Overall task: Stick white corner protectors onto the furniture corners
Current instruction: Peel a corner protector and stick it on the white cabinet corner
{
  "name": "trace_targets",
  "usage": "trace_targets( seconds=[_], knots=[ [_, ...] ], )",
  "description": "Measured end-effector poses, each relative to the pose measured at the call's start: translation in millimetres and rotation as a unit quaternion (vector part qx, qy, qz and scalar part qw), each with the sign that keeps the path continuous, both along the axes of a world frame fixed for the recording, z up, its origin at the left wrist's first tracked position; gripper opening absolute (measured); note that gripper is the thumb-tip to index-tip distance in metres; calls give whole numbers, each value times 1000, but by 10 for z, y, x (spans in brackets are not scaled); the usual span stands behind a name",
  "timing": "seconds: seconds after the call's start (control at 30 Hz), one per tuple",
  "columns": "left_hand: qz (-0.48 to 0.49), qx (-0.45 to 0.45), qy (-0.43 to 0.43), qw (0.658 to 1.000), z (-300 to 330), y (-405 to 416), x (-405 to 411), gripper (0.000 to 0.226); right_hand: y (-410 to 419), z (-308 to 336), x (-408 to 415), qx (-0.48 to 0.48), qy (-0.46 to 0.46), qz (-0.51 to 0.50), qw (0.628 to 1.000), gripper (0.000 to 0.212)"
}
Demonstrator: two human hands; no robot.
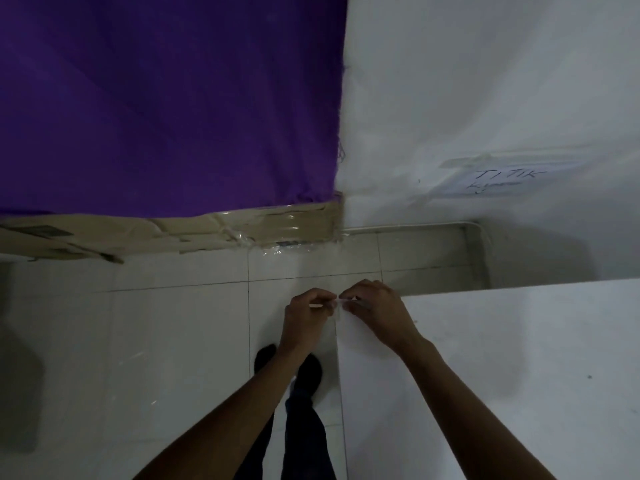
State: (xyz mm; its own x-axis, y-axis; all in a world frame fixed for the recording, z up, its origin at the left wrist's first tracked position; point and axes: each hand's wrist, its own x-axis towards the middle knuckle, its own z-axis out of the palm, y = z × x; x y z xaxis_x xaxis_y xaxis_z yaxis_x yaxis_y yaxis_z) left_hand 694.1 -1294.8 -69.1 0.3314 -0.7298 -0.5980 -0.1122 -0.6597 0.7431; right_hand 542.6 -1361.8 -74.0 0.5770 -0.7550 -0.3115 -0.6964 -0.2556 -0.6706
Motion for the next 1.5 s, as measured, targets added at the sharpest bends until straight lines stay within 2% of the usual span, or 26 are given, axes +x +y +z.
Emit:
trace_targets(
  seconds=[0.2,0.5,0.97,1.23,1.5],
  knots=[
    [7,-38,-46,998,14,62,-93,9,1,2,-41,2,-27,-15,1000,15],
    [26,-56,-100,993,115,44,-141,12,4,35,-57,-28,-53,16,998,12],
    [-63,-94,-180,977,128,20,-173,11,41,-3,-127,-68,-82,13,994,18],
    [-40,-83,-170,981,130,45,-209,11,47,-49,-121,-98,-80,29,991,19],
    [-53,-87,-171,980,134,53,-208,11,55,21,-131,-115,-37,48,992,21]
  ],
)
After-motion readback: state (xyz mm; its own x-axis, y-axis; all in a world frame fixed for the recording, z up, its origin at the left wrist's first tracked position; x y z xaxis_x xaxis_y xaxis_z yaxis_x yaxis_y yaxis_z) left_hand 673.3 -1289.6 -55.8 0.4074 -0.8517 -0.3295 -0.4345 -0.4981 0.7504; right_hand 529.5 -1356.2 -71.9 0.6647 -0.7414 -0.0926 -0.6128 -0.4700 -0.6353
